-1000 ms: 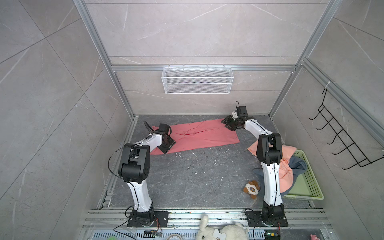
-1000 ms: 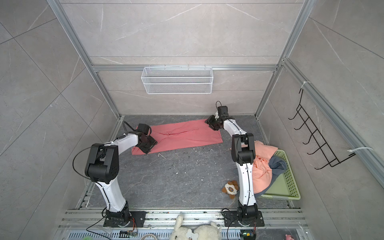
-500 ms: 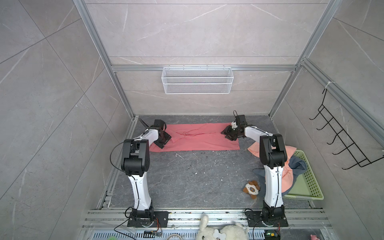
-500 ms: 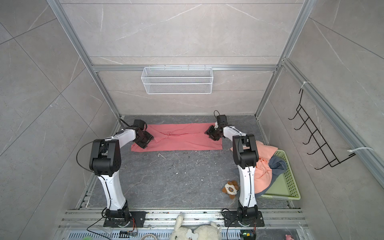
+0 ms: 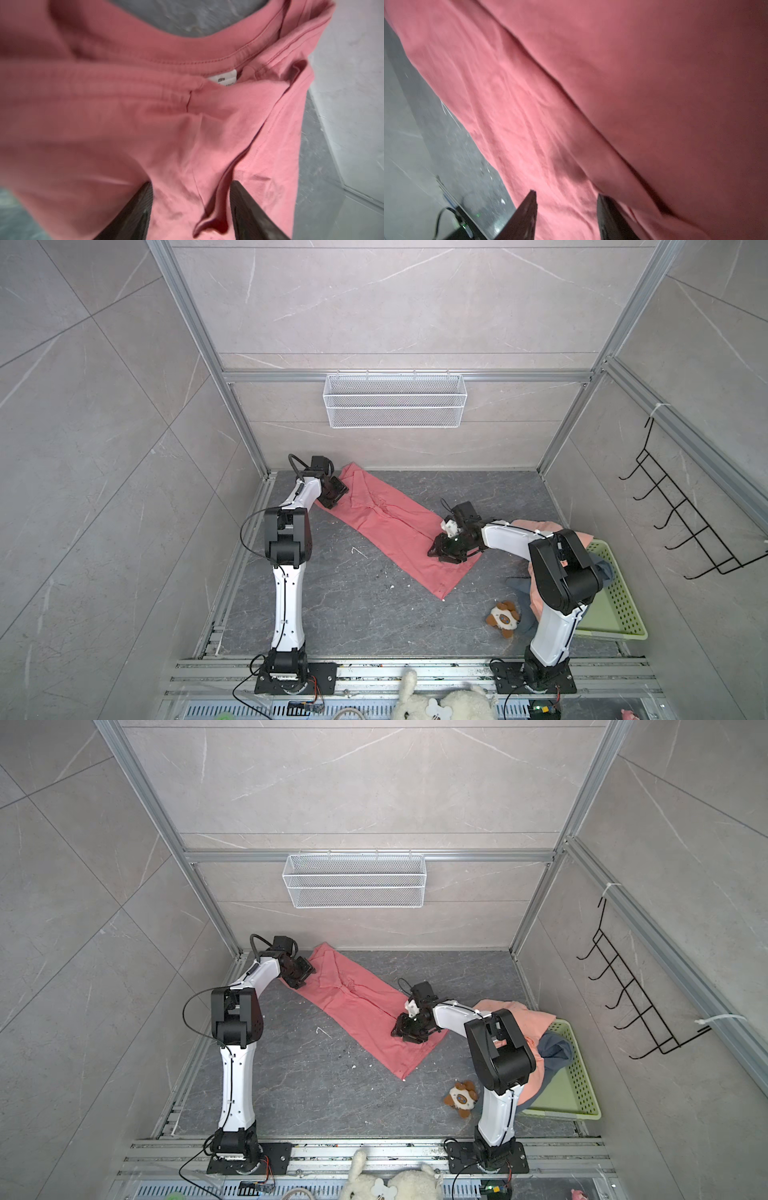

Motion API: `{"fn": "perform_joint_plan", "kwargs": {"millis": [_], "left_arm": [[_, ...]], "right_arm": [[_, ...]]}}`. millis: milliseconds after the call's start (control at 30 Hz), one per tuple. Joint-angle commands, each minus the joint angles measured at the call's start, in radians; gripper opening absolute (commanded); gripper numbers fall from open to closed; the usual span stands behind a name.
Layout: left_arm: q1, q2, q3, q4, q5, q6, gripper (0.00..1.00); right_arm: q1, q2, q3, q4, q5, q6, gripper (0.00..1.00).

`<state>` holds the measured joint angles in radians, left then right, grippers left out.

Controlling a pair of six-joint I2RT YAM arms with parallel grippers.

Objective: Fold and stack the t-shirts
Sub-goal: 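Pull the shirt's end toward the robot with the right gripper while left holds collar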

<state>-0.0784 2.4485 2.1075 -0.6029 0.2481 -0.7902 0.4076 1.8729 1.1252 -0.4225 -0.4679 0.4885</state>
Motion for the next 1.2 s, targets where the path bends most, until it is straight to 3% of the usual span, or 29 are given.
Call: {"fn": "perform_joint_plan", "kwargs": {"millis": [0, 233, 433, 700, 867, 1167], "left_arm": [[-0.009, -0.052, 0.047, -0.009, 0.069, 0.023, 0.62], [-0.019, -0.274, -0.096, 0.019, 0.070, 0.029, 0.63], [-0.099, -0.370, -0.261, 0.036, 0.026, 0.015, 0.64], [-0.144, -0.345, -0.356, 0.074, -0.048, -0.024, 0.67], [-0.144, -0.290, -0.338, 0.062, -0.070, -0.011, 0.68], [-0.141, -0.125, -0.234, 0.003, -0.049, -0.027, 0.68]], "right_arm": [[0.034, -0.040, -0.057, -0.216, 0.047, -0.121, 0.50], [0.051, -0.195, -0.042, -0.246, 0.096, -0.131, 0.51], [0.050, -0.244, 0.054, -0.225, 0.218, -0.097, 0.53], [0.040, -0.100, 0.134, -0.144, 0.259, -0.018, 0.53], [0.040, -0.002, 0.131, -0.117, 0.250, 0.025, 0.52], [0.064, 0.034, -0.064, -0.030, 0.204, 0.114, 0.52]]}}
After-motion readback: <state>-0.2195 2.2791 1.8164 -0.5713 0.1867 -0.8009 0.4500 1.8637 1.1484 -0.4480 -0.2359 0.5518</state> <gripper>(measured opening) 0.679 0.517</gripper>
